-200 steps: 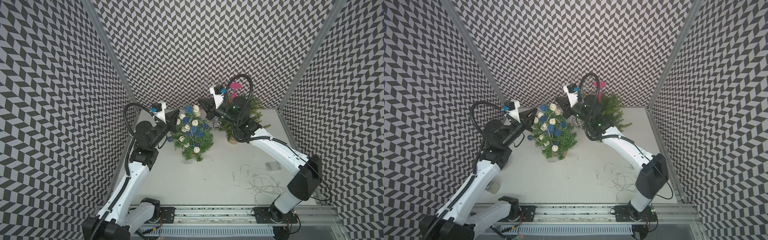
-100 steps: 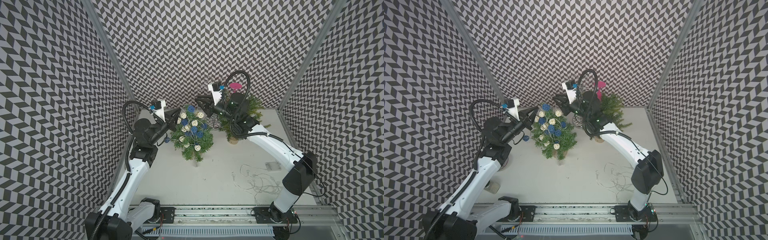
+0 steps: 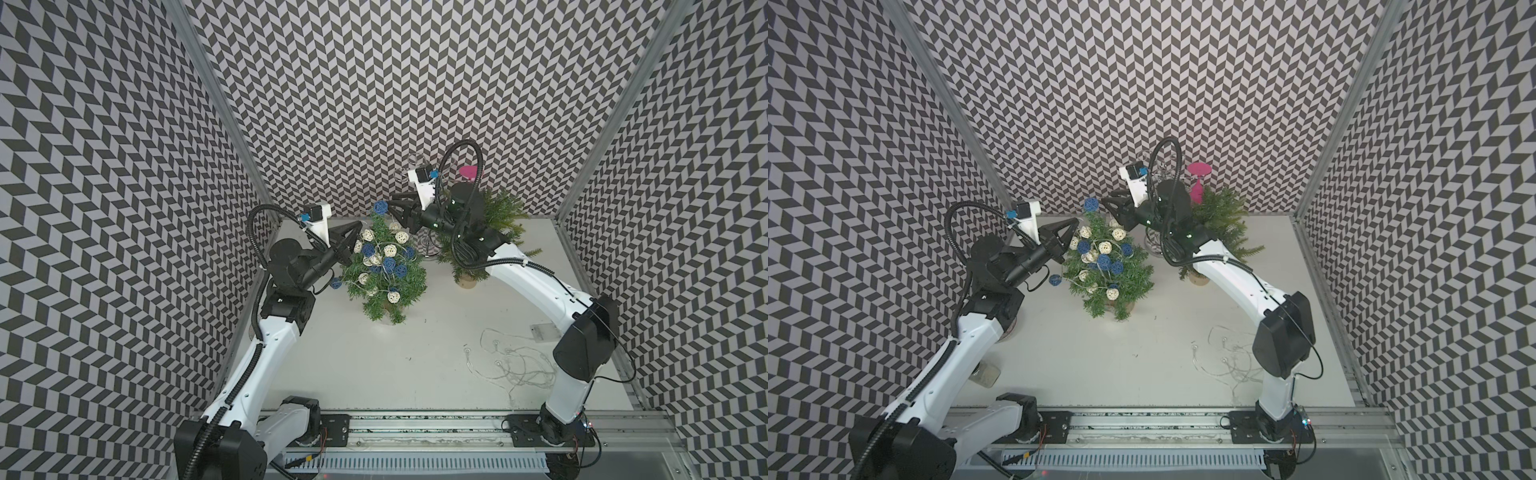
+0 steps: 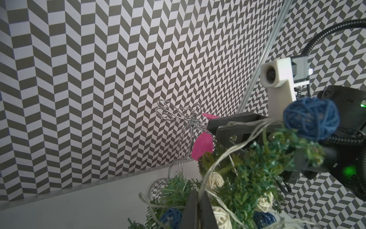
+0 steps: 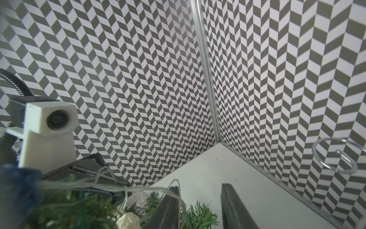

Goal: Wrap string light around the christmas tree
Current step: Wrap the light string around the Christmas tree.

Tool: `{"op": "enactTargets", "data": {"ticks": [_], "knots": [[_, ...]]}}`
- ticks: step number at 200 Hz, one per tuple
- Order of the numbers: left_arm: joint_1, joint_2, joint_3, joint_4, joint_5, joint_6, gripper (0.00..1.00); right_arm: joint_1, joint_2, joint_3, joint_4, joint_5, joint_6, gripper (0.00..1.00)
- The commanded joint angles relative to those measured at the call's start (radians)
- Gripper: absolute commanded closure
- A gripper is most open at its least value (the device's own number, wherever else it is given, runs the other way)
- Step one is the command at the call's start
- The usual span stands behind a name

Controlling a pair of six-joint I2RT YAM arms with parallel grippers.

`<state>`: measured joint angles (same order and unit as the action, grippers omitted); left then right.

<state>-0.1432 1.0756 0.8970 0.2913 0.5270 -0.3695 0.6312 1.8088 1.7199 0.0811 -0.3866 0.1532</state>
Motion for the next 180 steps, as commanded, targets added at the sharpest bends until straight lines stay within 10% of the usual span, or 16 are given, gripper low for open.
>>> {"op": "enactTargets", "data": {"ticks": [1, 70, 134, 180], "knots": [[0.005, -0.027, -0.057, 0.003, -0.034, -0.013, 0.95, -0.007, -0.033, -0.039, 0.014, 0.035, 0.011, 0.66], [0.008, -0.091, -0.086, -0.029, -0.063, 0.000, 0.88, -0.004, -0.053, -0.057, -0.026, 0.032, -0.025, 0.65], [0.009, -0.203, -0.182, -0.035, -0.134, -0.006, 0.63, -0.005, -0.131, -0.087, -0.041, 0.093, -0.076, 0.45], [0.010, -0.216, -0.202, -0.032, -0.160, -0.001, 0.28, -0.004, -0.204, -0.132, -0.059, 0.173, -0.091, 0.34]]}}
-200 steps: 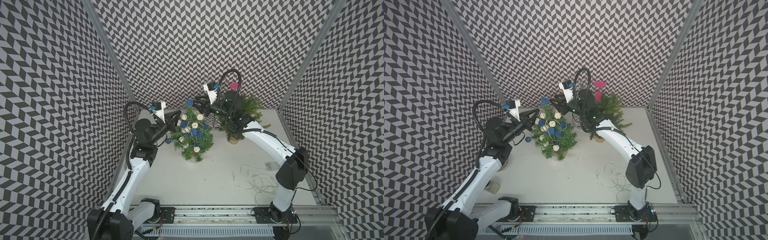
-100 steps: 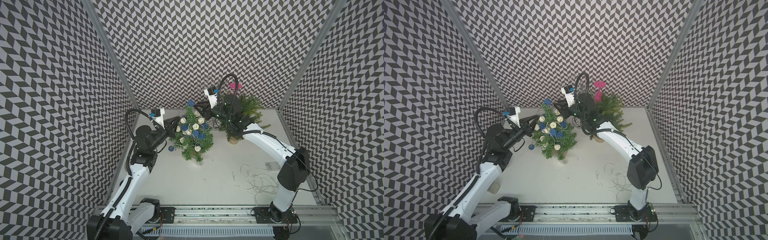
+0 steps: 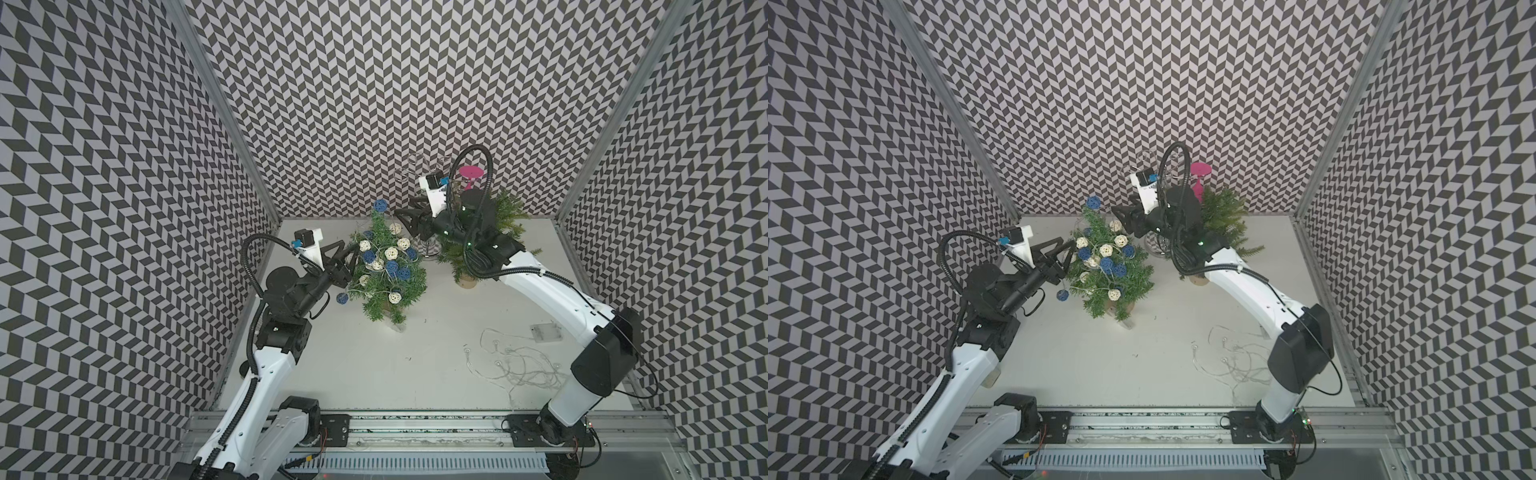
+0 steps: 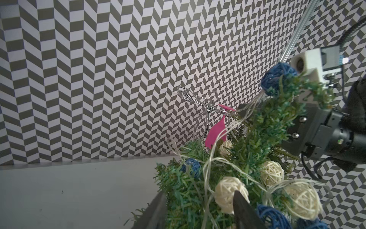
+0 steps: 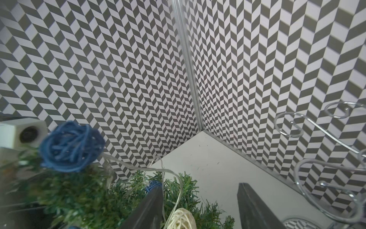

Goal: Wrap string light around the christmas tree
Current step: Wrap the light string around the Christmas tree.

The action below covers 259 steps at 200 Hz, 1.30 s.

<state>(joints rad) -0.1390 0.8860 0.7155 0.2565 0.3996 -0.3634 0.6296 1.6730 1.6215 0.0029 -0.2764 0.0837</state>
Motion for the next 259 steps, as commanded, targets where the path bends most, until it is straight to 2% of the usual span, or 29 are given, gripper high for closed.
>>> {"op": "enactTargets", "data": {"ticks": [1, 27, 46, 53, 66, 85, 99, 113, 120, 134, 157, 187, 219, 241, 259], "knots": [[0.007, -0.027, -0.022, 0.004, -0.033, -0.009, 0.27, -0.003, -0.072, -0.036, 0.020, 0.065, -0.021, 0.34], [0.007, -0.075, -0.033, -0.006, -0.048, -0.017, 0.17, -0.001, -0.168, -0.152, 0.068, 0.032, -0.010, 0.32], [0.006, -0.123, -0.039, -0.053, -0.073, -0.008, 0.13, 0.004, -0.264, -0.267, 0.094, -0.019, -0.007, 0.32], [0.005, -0.150, -0.050, -0.069, -0.087, -0.006, 0.06, 0.009, -0.311, -0.329, 0.117, -0.027, -0.001, 0.31], [0.004, -0.208, -0.071, -0.110, -0.110, -0.002, 0.05, 0.027, -0.396, -0.436, 0.160, -0.019, 0.009, 0.27], [-0.003, -0.292, -0.108, -0.152, -0.147, 0.000, 0.06, 0.065, -0.493, -0.541, 0.168, -0.004, 0.002, 0.27], [-0.004, -0.336, -0.133, -0.167, -0.150, 0.000, 0.16, 0.108, -0.545, -0.611, 0.187, 0.010, 0.000, 0.28], [-0.007, -0.355, -0.173, -0.112, -0.044, -0.021, 0.42, 0.164, -0.572, -0.657, 0.209, 0.032, -0.005, 0.32], [-0.017, -0.356, -0.196, -0.070, 0.018, -0.025, 0.46, 0.195, -0.571, -0.671, 0.213, 0.040, -0.011, 0.33], [-0.079, -0.344, -0.221, -0.025, 0.053, -0.046, 0.46, 0.232, -0.554, -0.688, 0.233, 0.044, -0.017, 0.37], [-0.232, -0.294, -0.214, -0.014, -0.069, 0.024, 0.41, 0.239, -0.500, -0.692, 0.270, 0.046, -0.012, 0.48], [-0.424, -0.171, -0.169, -0.013, -0.245, 0.105, 0.38, 0.239, -0.445, -0.700, 0.300, 0.028, -0.013, 0.56], [-0.444, -0.110, -0.179, 0.039, -0.271, 0.088, 0.40, 0.238, -0.416, -0.711, 0.318, 0.076, -0.022, 0.67], [-0.444, -0.114, -0.191, 0.041, -0.349, 0.081, 0.42, 0.238, -0.407, -0.737, 0.352, 0.133, -0.020, 0.67], [-0.444, -0.116, -0.195, 0.026, -0.409, 0.090, 0.41, 0.239, -0.403, -0.751, 0.363, 0.166, -0.021, 0.61]]}}
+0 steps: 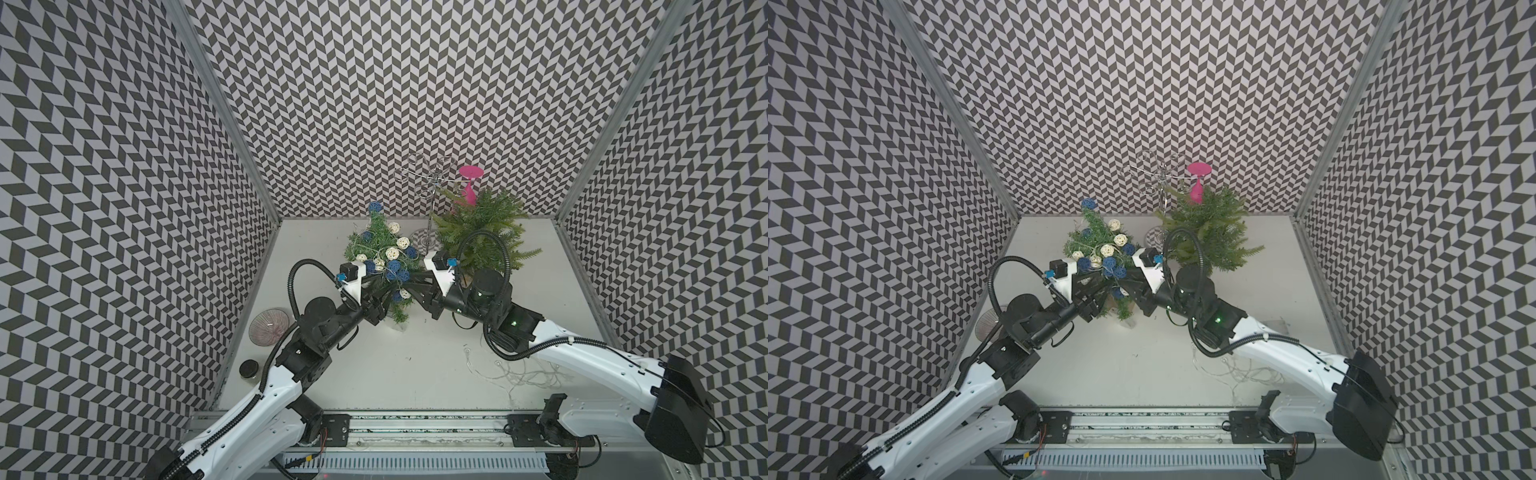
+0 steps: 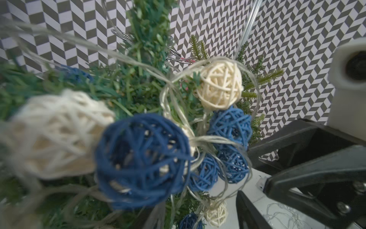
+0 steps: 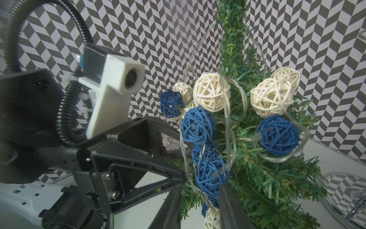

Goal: Wrap string light around the christmas tree
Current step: Wrap the light string around the Christmas tree.

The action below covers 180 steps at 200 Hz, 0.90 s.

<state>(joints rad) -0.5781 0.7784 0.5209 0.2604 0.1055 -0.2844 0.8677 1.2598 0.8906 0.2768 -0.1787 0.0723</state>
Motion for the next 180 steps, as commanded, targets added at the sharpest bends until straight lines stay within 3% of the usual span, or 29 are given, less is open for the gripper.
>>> {"op": "enactTargets", "data": {"ticks": [1, 29, 50, 80, 123, 142, 157, 180], "knots": [[-0.005, -0.008, -0.001, 0.022, -0.118, 0.012, 0.41, 0.000, 0.009, -0.020, 0.091, 0.069, -0.009, 0.61], [-0.005, 0.005, -0.007, 0.045, -0.132, 0.020, 0.42, 0.001, -0.023, -0.046, 0.110, 0.046, -0.017, 0.61], [-0.004, 0.037, 0.008, 0.067, -0.109, 0.030, 0.58, 0.000, -0.047, -0.065, 0.147, 0.023, -0.009, 0.61], [-0.005, 0.075, 0.007, 0.086, -0.115, 0.035, 0.60, 0.001, -0.078, -0.064, 0.129, 0.051, -0.004, 0.61], [-0.007, 0.041, -0.003, 0.067, -0.128, 0.031, 1.00, 0.001, -0.109, -0.088, 0.156, 0.102, 0.005, 0.61], [-0.008, 0.001, -0.005, 0.027, -0.147, 0.030, 1.00, -0.002, -0.108, -0.079, 0.163, 0.129, -0.002, 0.61], [-0.006, -0.032, -0.014, -0.003, -0.133, 0.026, 1.00, -0.003, -0.094, -0.056, 0.158, 0.132, -0.009, 0.50], [-0.006, -0.080, -0.038, -0.008, -0.094, 0.015, 1.00, -0.003, -0.068, -0.019, 0.161, 0.096, -0.025, 0.45]]}}
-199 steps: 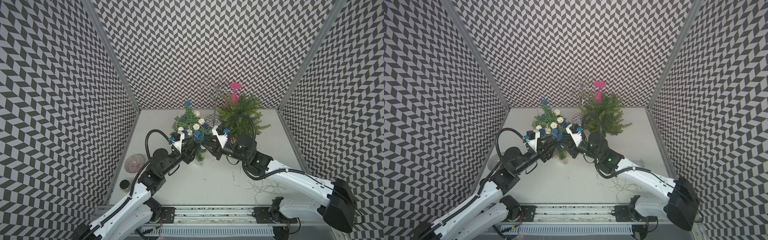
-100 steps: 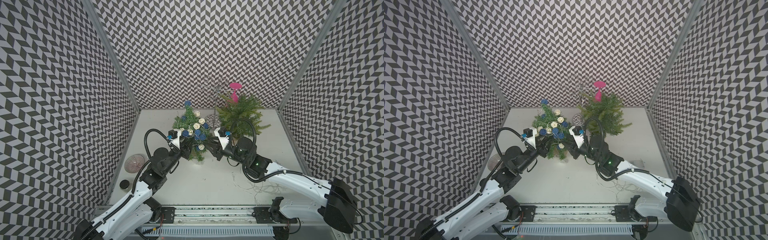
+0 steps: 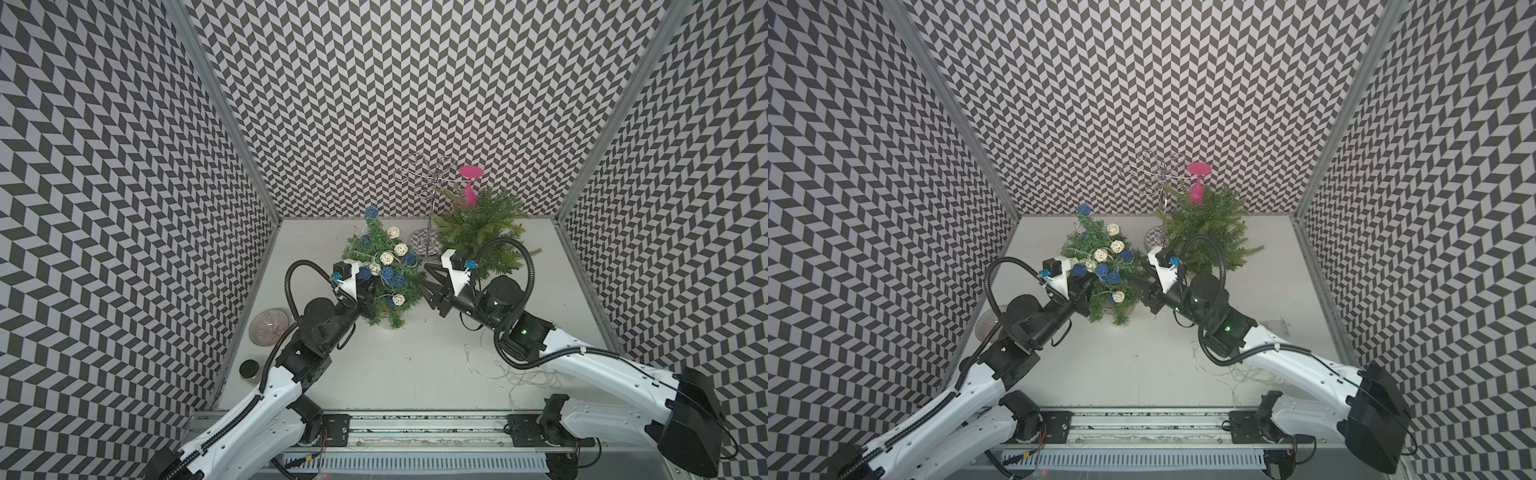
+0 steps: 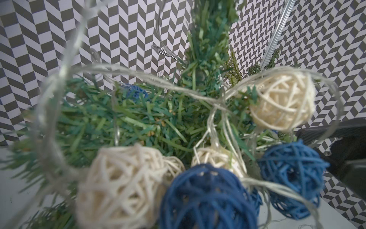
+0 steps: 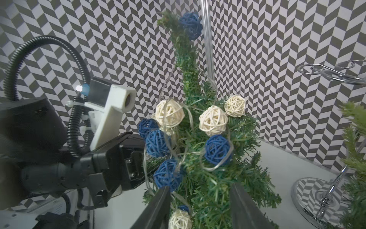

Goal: Wrap string light around the christmas tree
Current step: Wrap the light string around the Christmas tree.

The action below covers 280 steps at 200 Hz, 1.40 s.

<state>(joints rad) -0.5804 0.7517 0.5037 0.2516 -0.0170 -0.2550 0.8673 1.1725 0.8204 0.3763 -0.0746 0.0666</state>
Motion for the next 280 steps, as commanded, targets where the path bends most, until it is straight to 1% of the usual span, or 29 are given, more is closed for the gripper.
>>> {"op": "enactTargets", "data": {"ticks": [1, 18, 36, 51, 69, 87, 124, 144, 166, 173, 181, 192, 211, 231, 257, 270, 280], "knots": [[-0.004, -0.054, -0.021, 0.002, 0.029, -0.015, 1.00, -0.002, 0.021, 0.052, 0.063, -0.011, -0.020, 0.45], [-0.002, -0.058, -0.025, 0.018, 0.021, -0.010, 1.00, -0.003, 0.045, 0.069, 0.078, -0.077, -0.027, 0.45], [-0.002, -0.019, 0.005, -0.011, 0.018, -0.003, 1.00, 0.002, 0.056, 0.076, 0.084, -0.176, -0.052, 0.46], [-0.002, 0.012, 0.002, 0.010, 0.043, -0.003, 1.00, 0.013, 0.055, 0.070, 0.090, -0.199, -0.066, 0.46], [-0.002, 0.041, -0.007, 0.032, 0.051, -0.006, 1.00, 0.031, 0.039, 0.058, 0.099, -0.171, -0.081, 0.47], [-0.001, 0.038, -0.018, 0.041, 0.023, -0.005, 1.00, 0.033, 0.028, 0.060, 0.102, -0.155, -0.074, 0.47], [0.000, 0.015, -0.025, 0.040, 0.044, -0.010, 1.00, 0.035, 0.102, 0.163, 0.024, -0.099, -0.099, 0.48], [0.000, 0.016, -0.030, 0.045, 0.050, -0.012, 1.00, 0.035, 0.148, 0.199, 0.015, -0.089, -0.112, 0.60], [-0.001, 0.018, -0.045, 0.056, 0.060, -0.017, 1.00, 0.035, 0.177, 0.235, -0.013, -0.057, -0.123, 0.84], [0.000, 0.016, -0.049, 0.059, 0.059, -0.017, 1.00, 0.035, 0.174, 0.237, -0.010, -0.050, -0.125, 0.90], [-0.001, 0.018, -0.053, 0.064, 0.058, -0.018, 1.00, 0.035, 0.164, 0.237, -0.002, -0.051, -0.125, 0.93], [0.002, 0.025, -0.052, 0.066, 0.058, -0.017, 1.00, 0.035, 0.155, 0.250, -0.005, -0.075, -0.127, 0.95], [0.002, 0.040, -0.057, 0.079, 0.072, -0.021, 0.98, 0.035, 0.150, 0.292, -0.040, -0.134, -0.141, 0.95], [0.004, 0.051, -0.060, 0.089, 0.083, -0.023, 0.97, 0.035, 0.145, 0.317, -0.065, -0.152, -0.151, 0.95], [0.008, 0.055, -0.068, 0.098, 0.087, -0.029, 0.94, 0.036, 0.131, 0.313, -0.082, -0.165, -0.187, 0.95], [0.011, 0.061, -0.073, 0.103, 0.092, -0.030, 0.91, 0.036, 0.127, 0.308, -0.106, -0.207, -0.210, 0.95], [0.016, 0.067, -0.075, 0.106, 0.095, -0.031, 0.91, 0.036, 0.114, 0.284, -0.121, -0.244, -0.227, 0.95]]}}
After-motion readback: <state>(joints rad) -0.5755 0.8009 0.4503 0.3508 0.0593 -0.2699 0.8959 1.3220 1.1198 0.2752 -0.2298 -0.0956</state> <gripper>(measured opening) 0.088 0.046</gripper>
